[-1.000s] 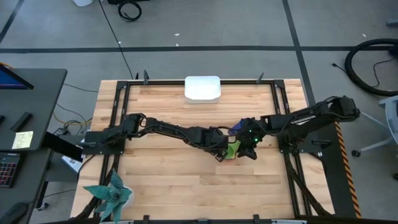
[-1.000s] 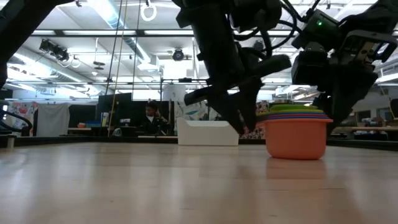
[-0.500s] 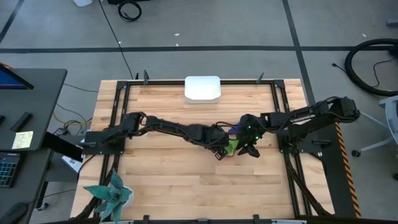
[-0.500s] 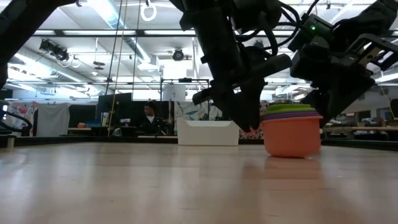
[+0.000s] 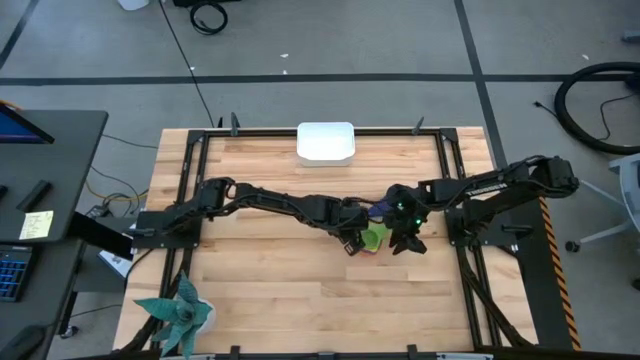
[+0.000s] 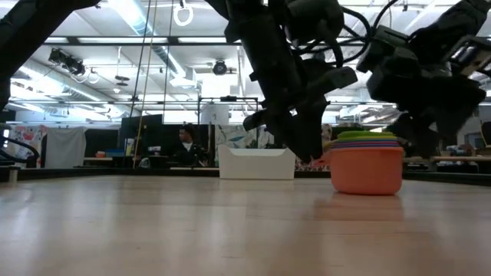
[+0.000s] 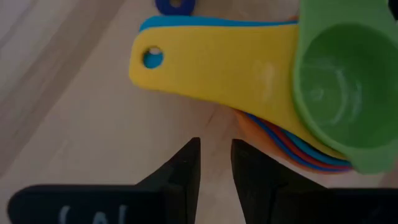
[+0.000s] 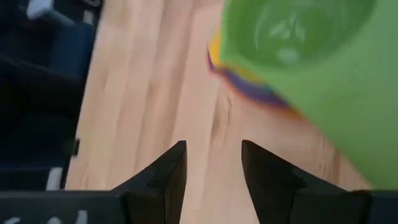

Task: Nest measuring cups in basket
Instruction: Stack the green measuring cup on top of the yellow measuring cup

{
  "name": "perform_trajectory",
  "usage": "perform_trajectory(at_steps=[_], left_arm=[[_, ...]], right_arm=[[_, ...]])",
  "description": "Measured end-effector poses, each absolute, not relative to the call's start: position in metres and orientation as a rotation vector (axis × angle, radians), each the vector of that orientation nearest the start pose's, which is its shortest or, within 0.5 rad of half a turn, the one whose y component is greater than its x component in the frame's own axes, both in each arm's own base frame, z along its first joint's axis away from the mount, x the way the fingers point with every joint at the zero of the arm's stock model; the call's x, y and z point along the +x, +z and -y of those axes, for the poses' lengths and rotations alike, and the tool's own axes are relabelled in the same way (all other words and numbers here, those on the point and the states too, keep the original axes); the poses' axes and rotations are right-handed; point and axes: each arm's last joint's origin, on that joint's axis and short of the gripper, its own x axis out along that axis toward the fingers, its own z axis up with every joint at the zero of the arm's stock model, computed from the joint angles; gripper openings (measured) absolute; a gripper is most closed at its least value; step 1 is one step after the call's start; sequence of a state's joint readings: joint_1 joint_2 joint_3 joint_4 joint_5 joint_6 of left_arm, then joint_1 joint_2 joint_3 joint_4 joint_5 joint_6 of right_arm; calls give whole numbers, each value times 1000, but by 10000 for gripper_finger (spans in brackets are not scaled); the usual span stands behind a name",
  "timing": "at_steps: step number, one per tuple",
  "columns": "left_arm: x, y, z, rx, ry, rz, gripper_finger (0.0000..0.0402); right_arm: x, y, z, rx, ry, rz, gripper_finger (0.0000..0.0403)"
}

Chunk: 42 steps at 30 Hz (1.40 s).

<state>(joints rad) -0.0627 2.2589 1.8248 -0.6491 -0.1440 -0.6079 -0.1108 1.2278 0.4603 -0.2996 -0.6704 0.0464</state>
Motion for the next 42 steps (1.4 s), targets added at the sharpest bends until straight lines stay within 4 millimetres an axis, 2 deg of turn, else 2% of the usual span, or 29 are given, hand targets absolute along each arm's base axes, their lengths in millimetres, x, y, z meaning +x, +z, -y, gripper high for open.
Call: perform_trajectory(at_steps=[5, 12, 22, 32, 42], left_arm=[[479, 174, 25, -430, 400, -1016, 94], [479, 174, 25, -384, 376, -1024, 94], [480, 174, 8, -275, 335, -1037, 94], [487, 178, -9, -269, 331, -953, 94], [487, 177, -1, -261, 316, -965, 94]], right_arm=[[188, 142, 4, 402, 441, -1077, 158], [189, 140, 13, 281, 323, -1071, 158], [200, 146, 20, 166, 306, -935, 158], [214, 158, 23, 102, 302, -739, 158], [208, 152, 21, 134, 314, -821, 158]])
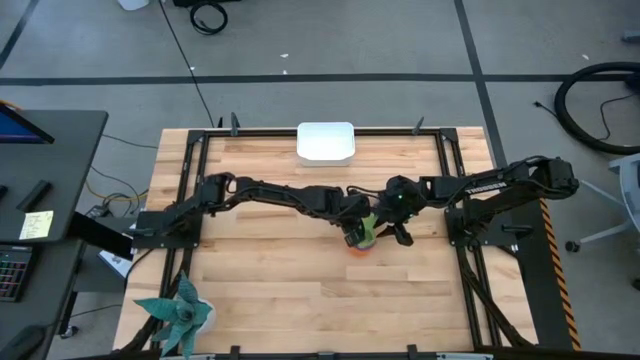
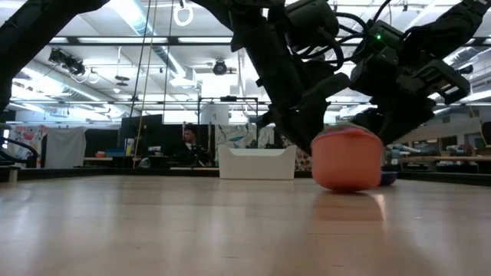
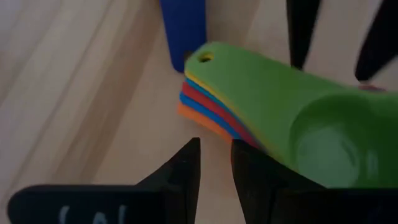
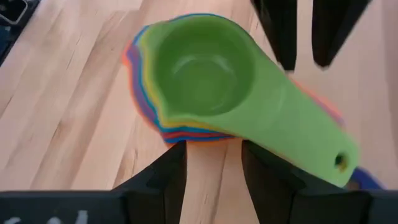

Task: Nest measuring cups in basket
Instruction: Stack the green measuring cup on top of the yellow measuring cup, then stack the dark blue measuring cup on top of the green measuring cup

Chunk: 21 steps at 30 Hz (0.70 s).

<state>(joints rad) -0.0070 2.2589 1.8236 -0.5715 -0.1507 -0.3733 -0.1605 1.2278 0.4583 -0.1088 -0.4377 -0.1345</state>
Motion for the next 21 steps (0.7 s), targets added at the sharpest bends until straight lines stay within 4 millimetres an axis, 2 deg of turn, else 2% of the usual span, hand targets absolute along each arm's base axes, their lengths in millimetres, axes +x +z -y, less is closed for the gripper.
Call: perform_trajectory(at_steps=[10, 17, 21], left_arm=[[484, 175, 12, -266, 310, -995, 94], [472, 169, 13, -313, 382, -1118, 94], [470, 168, 13, -310, 389, -1140, 94]], right_arm=[[196, 144, 20, 198, 292, -981, 158], [188, 138, 26, 84, 52, -1121, 158], [189, 151, 30, 53, -19, -1206, 158]])
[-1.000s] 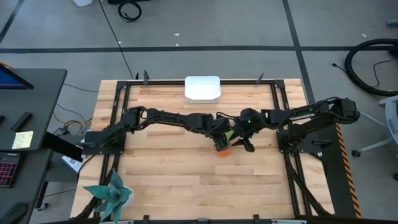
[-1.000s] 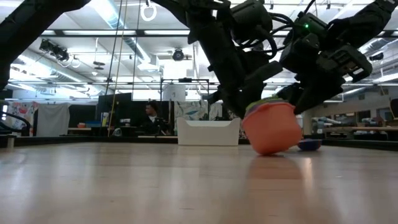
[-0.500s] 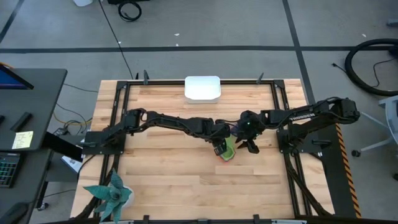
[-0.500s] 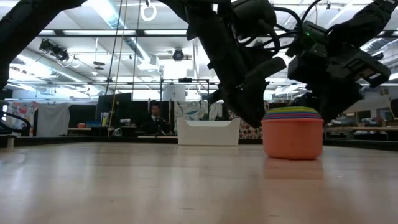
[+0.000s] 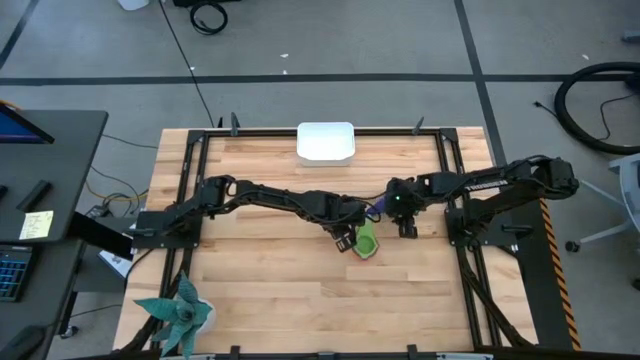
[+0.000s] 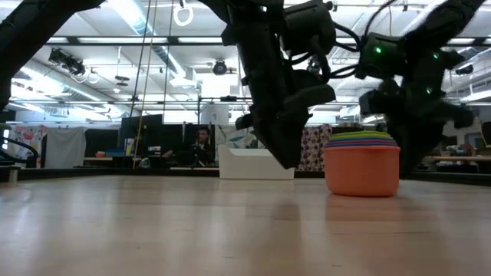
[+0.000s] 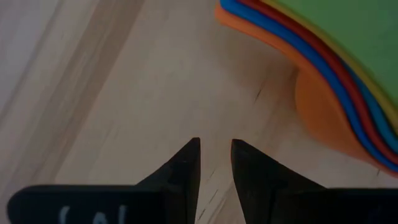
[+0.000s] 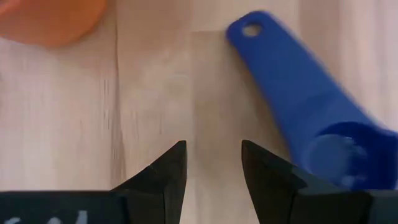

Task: Nest measuring cups in basket
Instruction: Stack the dark blue measuring cup on top of the green measuring cup

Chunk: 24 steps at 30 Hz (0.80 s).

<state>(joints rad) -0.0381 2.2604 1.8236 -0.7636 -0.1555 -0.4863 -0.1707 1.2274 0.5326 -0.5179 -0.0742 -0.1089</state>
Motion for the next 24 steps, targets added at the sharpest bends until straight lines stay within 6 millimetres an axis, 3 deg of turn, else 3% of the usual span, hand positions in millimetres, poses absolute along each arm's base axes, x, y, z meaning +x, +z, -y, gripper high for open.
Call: perform_trajectory(at_steps=[7, 17, 24], left_arm=[[470, 168, 16, -302, 391, -1134, 94], [470, 168, 16, -290, 404, -1129, 94], [470, 169, 22, -266, 414, -1122, 94]], right_arm=[[199, 182, 41, -28, -72, -1235, 158], [196, 182, 50, -149, -67, -1262, 158], [194, 175, 57, -62, -27, -1300, 158]])
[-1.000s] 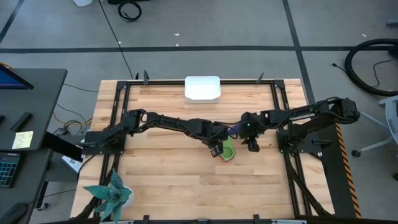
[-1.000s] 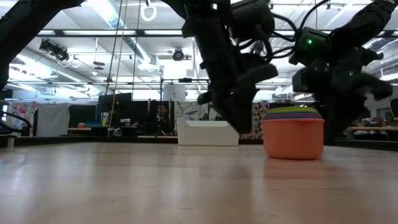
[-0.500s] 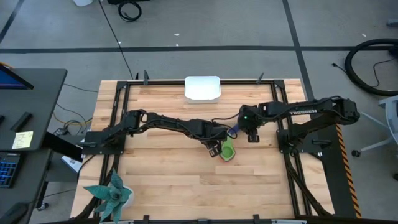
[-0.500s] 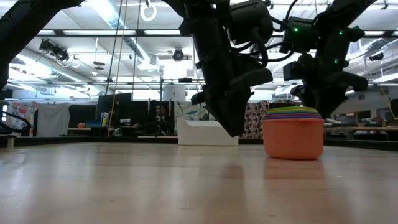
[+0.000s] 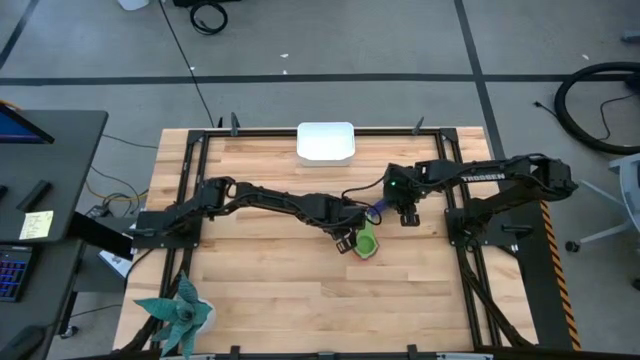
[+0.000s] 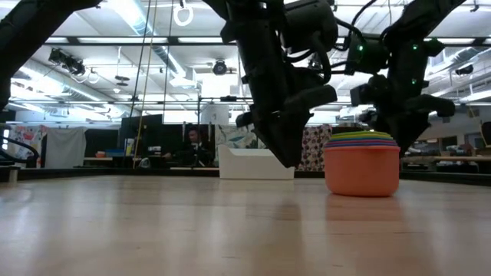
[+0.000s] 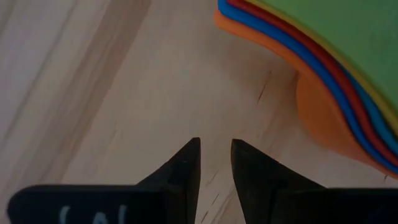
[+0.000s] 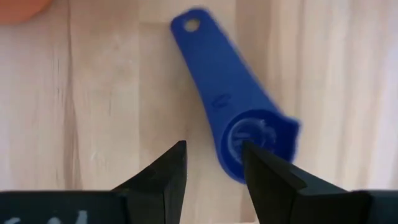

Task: Nest measuring cups in basket
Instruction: Stack the dark blue measuring cup on top of the green measuring cup

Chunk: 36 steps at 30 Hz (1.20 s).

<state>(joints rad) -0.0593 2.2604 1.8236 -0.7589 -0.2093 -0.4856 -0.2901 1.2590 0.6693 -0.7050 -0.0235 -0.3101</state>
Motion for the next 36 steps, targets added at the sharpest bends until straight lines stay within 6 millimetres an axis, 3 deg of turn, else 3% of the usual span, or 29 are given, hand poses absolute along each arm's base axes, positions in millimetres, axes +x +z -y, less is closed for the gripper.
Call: perform_trajectory(at_steps=[16, 19, 24, 29, 36], left_arm=[[470, 169, 26, -247, 420, -1120, 94], [469, 168, 27, -246, 420, -1123, 94], [468, 168, 26, -238, 445, -1132, 94], [463, 169, 22, -297, 546, -1139, 94], [438, 177, 14, -153, 771, -1276, 94]], right_arm=[[213, 130, 67, -152, -39, -1503, 153], [213, 128, 68, -138, -37, -1509, 122], [212, 134, 73, -121, -93, -1451, 19], [207, 138, 78, 40, -245, -1439, 15], [199, 149, 75, 327, -390, -1432, 15]])
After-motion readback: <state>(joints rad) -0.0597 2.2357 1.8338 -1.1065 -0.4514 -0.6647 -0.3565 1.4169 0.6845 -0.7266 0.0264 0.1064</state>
